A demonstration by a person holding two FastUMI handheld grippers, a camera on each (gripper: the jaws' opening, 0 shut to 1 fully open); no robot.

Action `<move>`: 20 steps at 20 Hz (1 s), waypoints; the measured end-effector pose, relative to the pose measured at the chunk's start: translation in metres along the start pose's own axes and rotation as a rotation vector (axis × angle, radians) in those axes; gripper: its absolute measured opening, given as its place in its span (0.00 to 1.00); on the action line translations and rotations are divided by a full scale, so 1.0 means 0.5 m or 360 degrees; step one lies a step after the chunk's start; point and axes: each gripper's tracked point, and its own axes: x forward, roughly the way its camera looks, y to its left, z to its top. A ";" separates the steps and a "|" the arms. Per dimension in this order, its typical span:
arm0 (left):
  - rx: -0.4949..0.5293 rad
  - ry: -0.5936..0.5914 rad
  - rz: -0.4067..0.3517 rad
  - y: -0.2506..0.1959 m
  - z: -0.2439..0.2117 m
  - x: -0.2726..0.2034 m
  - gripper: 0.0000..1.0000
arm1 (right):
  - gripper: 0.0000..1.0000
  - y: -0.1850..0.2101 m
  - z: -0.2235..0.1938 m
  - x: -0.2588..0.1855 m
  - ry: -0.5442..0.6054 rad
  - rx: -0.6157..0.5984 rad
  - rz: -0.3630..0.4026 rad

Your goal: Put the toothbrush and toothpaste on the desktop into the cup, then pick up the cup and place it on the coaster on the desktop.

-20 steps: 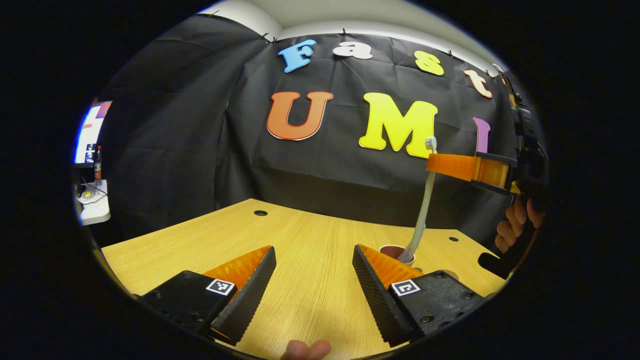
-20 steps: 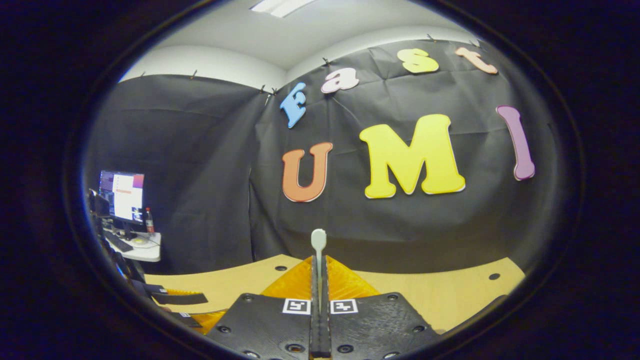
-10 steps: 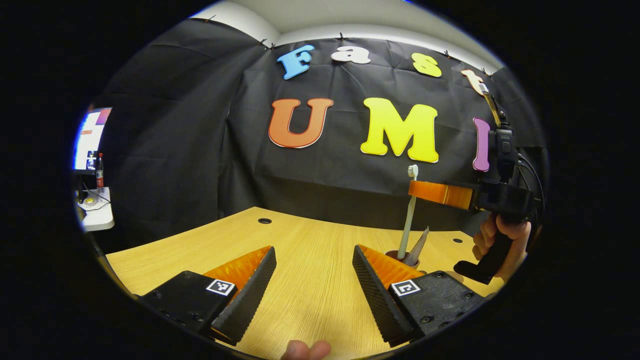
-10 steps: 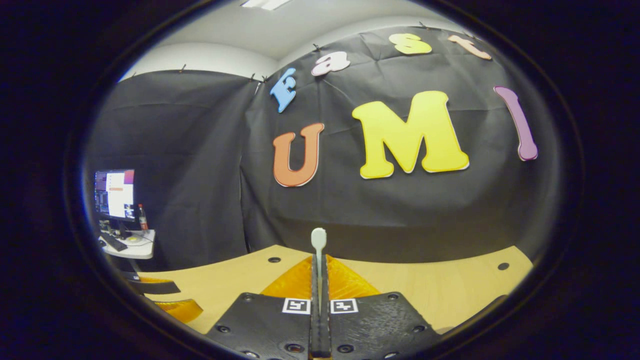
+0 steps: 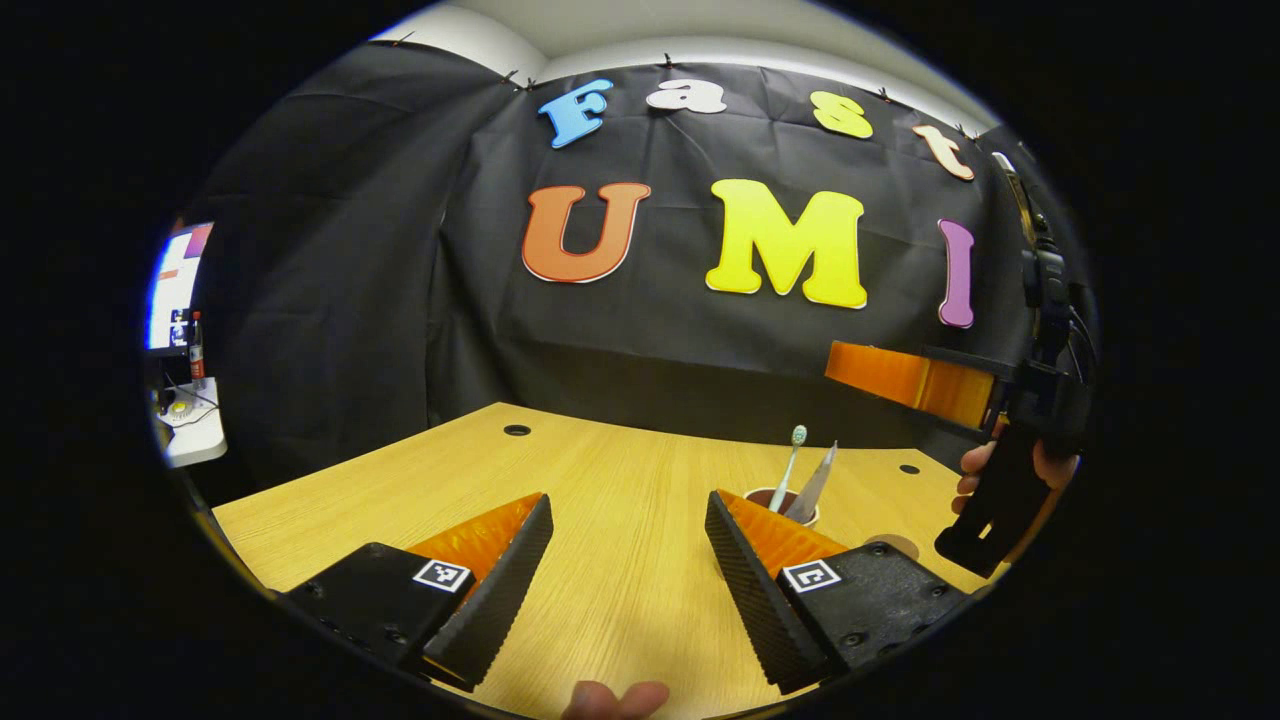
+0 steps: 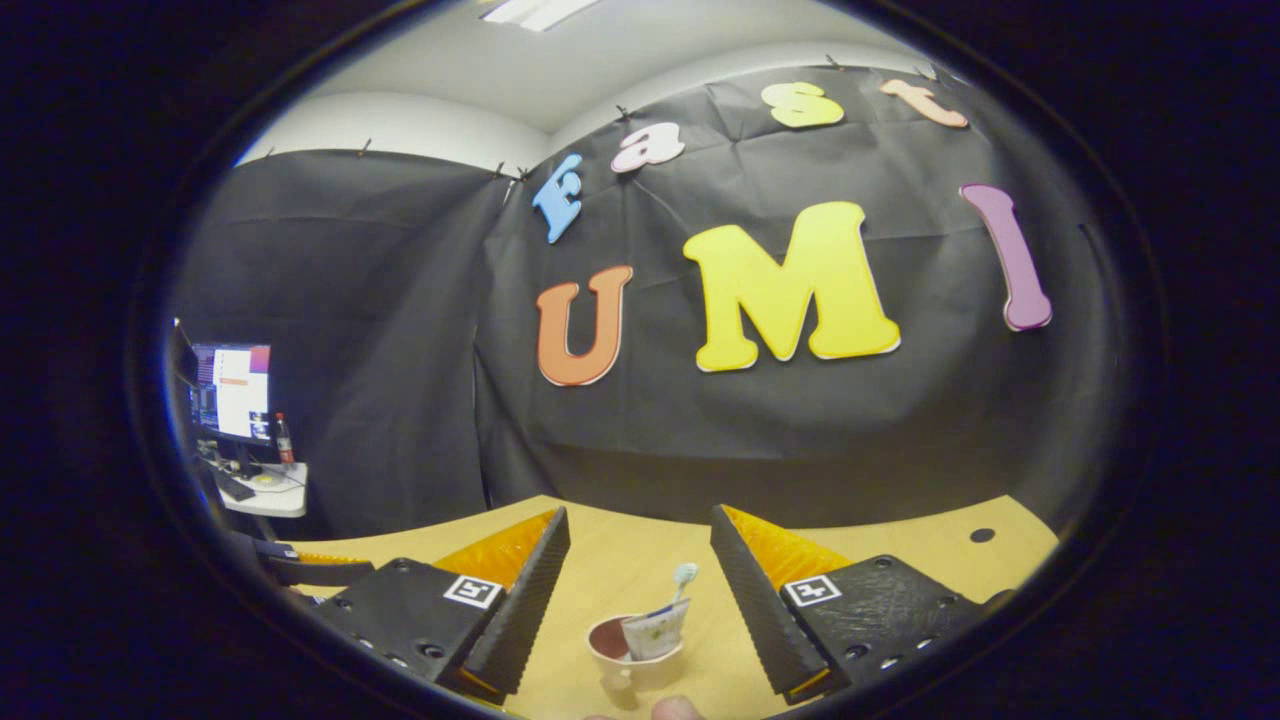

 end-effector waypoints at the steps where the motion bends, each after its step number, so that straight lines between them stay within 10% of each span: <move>1: 0.0008 0.0001 -0.0021 -0.014 0.003 0.001 0.98 | 0.89 -0.011 0.008 -0.019 -0.0020 -0.0022 -0.0019; 12: 0.0213 0.0337 -0.0283 -0.193 0.048 0.045 0.97 | 0.94 -0.207 -0.001 -0.281 -0.0013 -0.0210 -0.0324; 20: 0.0176 0.1020 -0.0316 -0.243 -0.018 0.112 0.97 | 0.95 -0.316 -0.035 -0.439 0.0061 -0.0245 -0.0500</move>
